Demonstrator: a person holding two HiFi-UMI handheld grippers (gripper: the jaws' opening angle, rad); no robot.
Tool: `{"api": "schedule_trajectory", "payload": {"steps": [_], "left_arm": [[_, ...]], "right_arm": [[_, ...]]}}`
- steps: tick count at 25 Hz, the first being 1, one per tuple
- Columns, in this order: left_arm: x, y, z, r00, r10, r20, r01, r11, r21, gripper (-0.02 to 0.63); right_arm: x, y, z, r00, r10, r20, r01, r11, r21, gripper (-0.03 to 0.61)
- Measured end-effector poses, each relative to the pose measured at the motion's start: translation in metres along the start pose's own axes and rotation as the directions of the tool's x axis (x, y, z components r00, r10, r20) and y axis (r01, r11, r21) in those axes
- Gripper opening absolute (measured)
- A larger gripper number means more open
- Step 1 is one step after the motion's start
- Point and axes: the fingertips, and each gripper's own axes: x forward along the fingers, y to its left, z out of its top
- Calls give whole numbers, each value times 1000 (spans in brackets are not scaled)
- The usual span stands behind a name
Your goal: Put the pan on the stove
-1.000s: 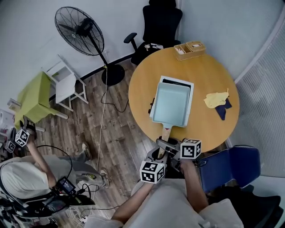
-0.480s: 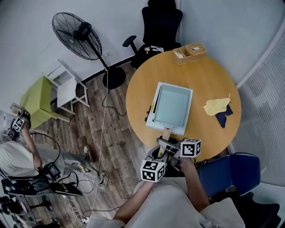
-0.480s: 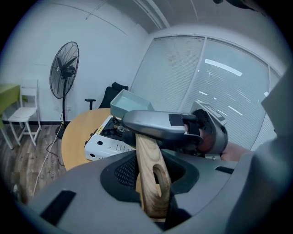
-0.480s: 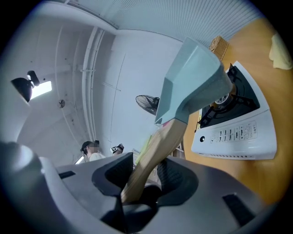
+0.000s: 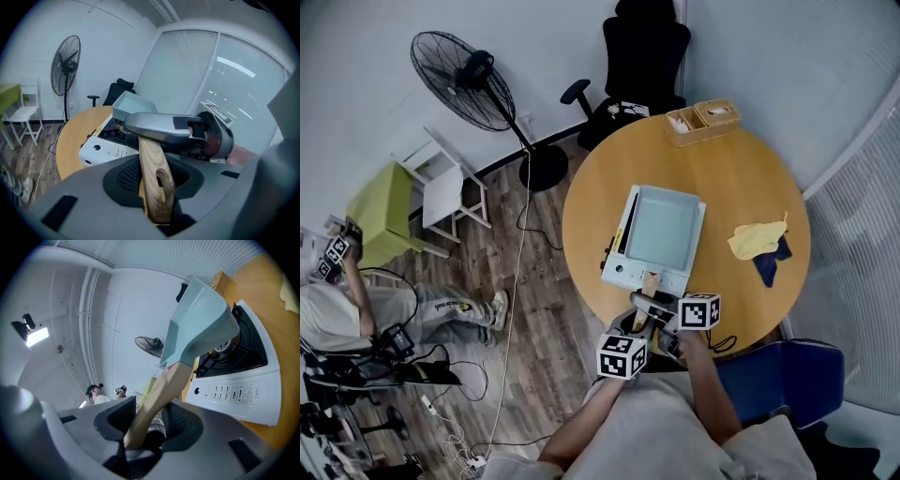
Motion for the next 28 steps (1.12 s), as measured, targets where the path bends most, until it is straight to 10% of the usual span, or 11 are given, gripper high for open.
{"api": "schedule_trajectory", "payload": {"steps": [28], "left_arm": [[47,23,-6,996,43,-84,-50,995,-82,126]], "right_arm": [[11,-55,12,999,2,-54,4,994,113,176]]}}
